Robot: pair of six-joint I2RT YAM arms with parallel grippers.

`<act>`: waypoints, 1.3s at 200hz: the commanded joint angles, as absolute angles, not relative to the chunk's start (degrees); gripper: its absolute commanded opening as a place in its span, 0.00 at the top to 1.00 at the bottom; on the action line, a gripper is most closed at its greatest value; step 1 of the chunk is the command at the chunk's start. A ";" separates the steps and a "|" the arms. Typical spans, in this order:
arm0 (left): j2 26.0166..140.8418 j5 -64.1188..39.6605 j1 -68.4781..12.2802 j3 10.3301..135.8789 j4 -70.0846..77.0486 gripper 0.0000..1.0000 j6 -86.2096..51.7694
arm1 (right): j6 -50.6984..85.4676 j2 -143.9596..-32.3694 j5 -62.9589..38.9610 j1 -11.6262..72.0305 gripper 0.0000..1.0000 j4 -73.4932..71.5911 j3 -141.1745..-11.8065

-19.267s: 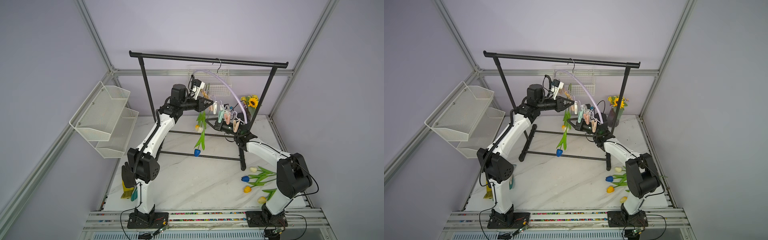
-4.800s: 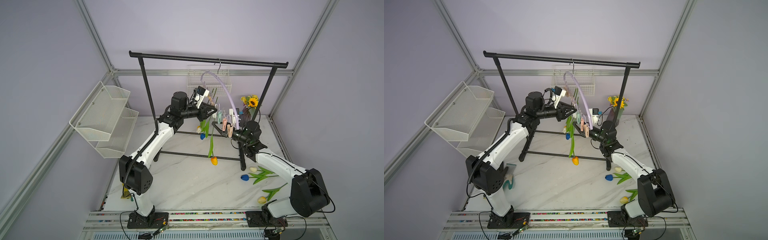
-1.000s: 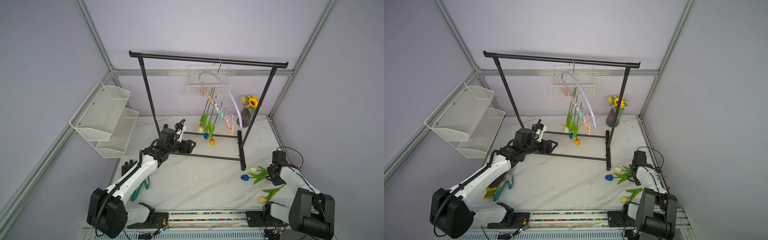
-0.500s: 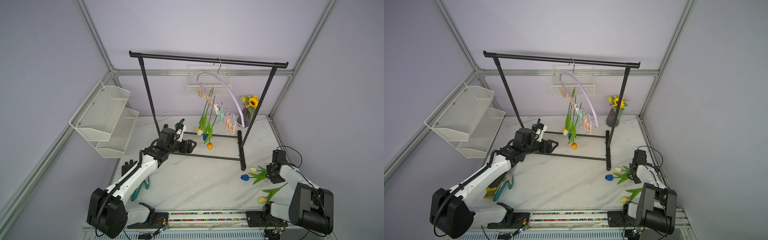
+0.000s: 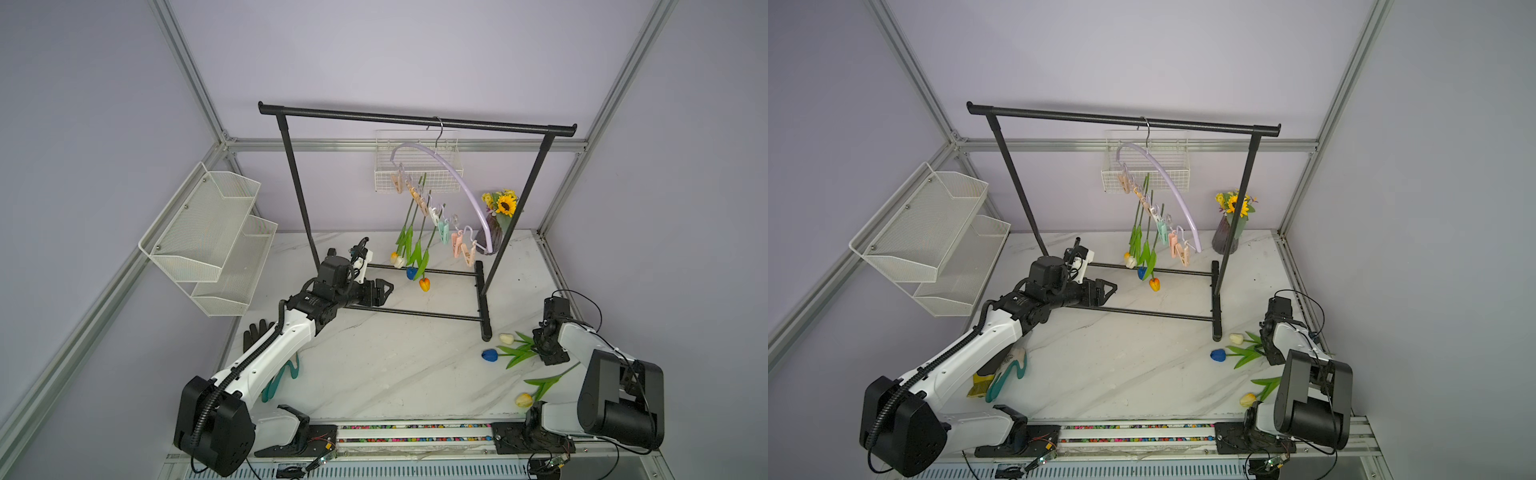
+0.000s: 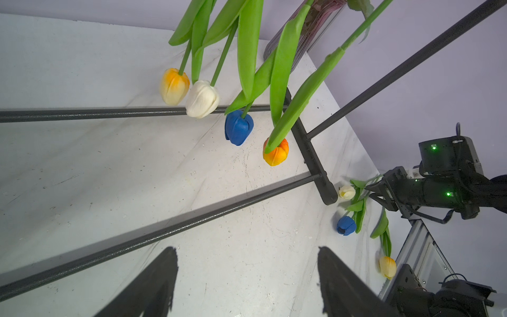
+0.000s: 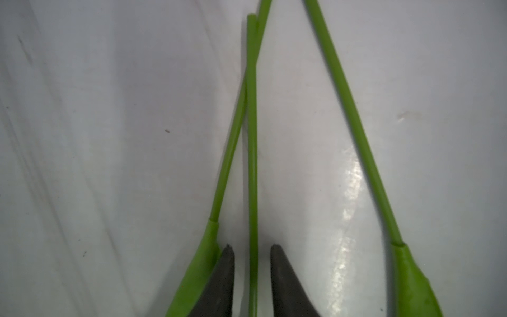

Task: Dry the flowers on a clothes hanger
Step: Pick up the flower at the center of the board.

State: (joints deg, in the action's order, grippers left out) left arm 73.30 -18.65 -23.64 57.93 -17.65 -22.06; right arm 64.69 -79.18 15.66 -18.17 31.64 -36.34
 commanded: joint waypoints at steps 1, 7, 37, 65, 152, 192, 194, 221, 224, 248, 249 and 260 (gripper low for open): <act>72.95 -19.32 -23.39 58.05 -15.51 0.20 -23.20 | 64.89 -81.25 14.88 -18.62 0.82 32.82 -36.67; 72.88 -19.17 -23.38 58.03 -15.43 0.20 -23.20 | 64.79 -81.58 14.68 -18.71 0.84 32.58 -36.65; 72.71 -19.17 -23.38 57.83 -15.29 0.20 -23.12 | 64.01 -82.18 14.02 -18.81 0.93 32.44 -37.11; 72.54 -19.05 -23.38 57.90 -15.49 0.20 -22.86 | 62.49 -80.81 13.28 -18.81 1.00 31.32 -36.74; 72.62 -18.77 -23.42 58.75 -15.25 0.20 -23.03 | 50.27 -66.82 7.04 -18.72 1.00 28.01 -38.77; 72.52 -17.69 -23.35 61.35 -15.98 0.19 -21.82 | 40.88 -61.28 -3.78 -18.46 1.00 25.58 -43.91; 72.58 -17.67 -23.31 61.52 -16.06 0.19 -21.76 | 40.52 -61.02 -4.46 -18.46 1.00 25.05 -44.16; 72.54 -17.27 -23.13 63.85 -16.52 0.19 -21.28 | 38.57 -56.49 -14.04 -18.37 1.00 17.37 -45.13; 72.47 -17.19 -23.12 64.10 -16.65 0.19 -21.27 | 38.58 -56.10 -14.80 -18.41 1.00 15.96 -45.09; 72.22 -17.12 -22.96 65.63 -16.20 0.19 -21.27 | 36.63 -53.58 -22.22 -18.32 1.00 7.73 -45.15; 72.23 -17.13 -22.95 65.68 -16.14 0.19 -21.27 | 36.60 -53.46 -22.53 -18.34 1.00 7.43 -45.12; 72.07 -17.35 -22.94 66.53 -15.84 0.18 -21.20 | 35.88 -52.56 -26.18 -18.25 1.00 3.86 -45.39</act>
State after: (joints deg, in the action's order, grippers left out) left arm 73.30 -17.72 -23.57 63.88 -17.63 -21.91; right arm 39.42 -54.54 -15.29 -18.55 15.16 -44.18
